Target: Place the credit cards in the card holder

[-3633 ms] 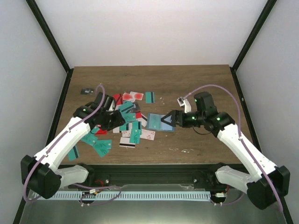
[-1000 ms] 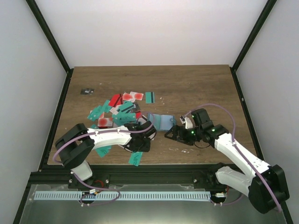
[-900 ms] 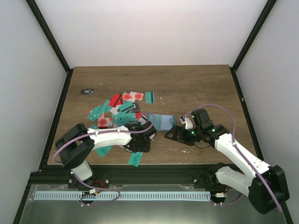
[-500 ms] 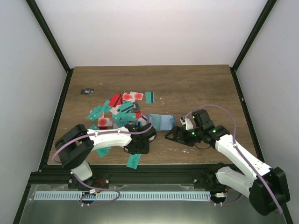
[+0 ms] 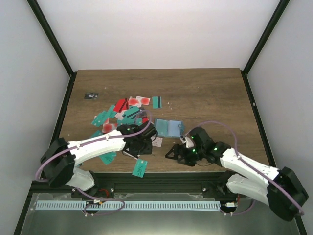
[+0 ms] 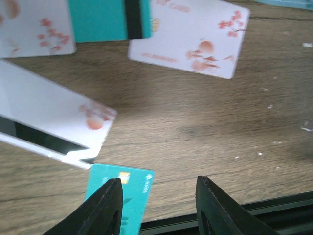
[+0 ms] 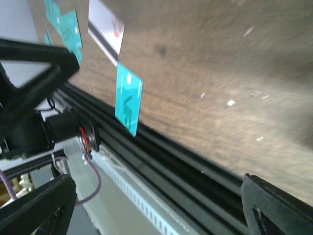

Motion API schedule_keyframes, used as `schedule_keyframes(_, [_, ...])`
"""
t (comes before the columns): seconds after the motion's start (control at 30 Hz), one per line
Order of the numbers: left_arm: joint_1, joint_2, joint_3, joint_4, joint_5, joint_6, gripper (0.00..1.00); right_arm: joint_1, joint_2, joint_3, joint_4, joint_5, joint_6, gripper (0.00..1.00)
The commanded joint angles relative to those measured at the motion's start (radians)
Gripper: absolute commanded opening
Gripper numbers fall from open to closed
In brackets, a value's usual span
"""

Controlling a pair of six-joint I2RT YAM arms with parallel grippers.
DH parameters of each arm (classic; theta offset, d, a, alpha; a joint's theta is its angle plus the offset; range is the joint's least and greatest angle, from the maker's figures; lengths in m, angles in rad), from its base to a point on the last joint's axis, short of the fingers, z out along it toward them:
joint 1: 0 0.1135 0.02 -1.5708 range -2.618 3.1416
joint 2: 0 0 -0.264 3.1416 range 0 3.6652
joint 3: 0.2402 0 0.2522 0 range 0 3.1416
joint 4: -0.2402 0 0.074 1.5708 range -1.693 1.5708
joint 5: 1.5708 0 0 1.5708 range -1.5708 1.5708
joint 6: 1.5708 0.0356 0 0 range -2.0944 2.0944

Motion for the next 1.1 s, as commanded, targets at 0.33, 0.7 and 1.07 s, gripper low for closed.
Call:
schedule_keyframes(0.33, [0.146,-0.235,-0.337,0.082,0.198,0.085,0.32,0.487,0.325,0.041,0.457,0.343,0.395,0.8])
schedule_keyframes(0.7, [0.193,-0.232,-0.388,0.096,0.272,0.128,0.28,0.62,0.567,0.116,0.668,0.42,0.548,0.67])
schedule_keyframes(1.07, [0.202,-0.197,-0.434,0.139,0.332,0.137,0.24,0.627,0.674,0.123,0.742,0.448,0.635,0.54])
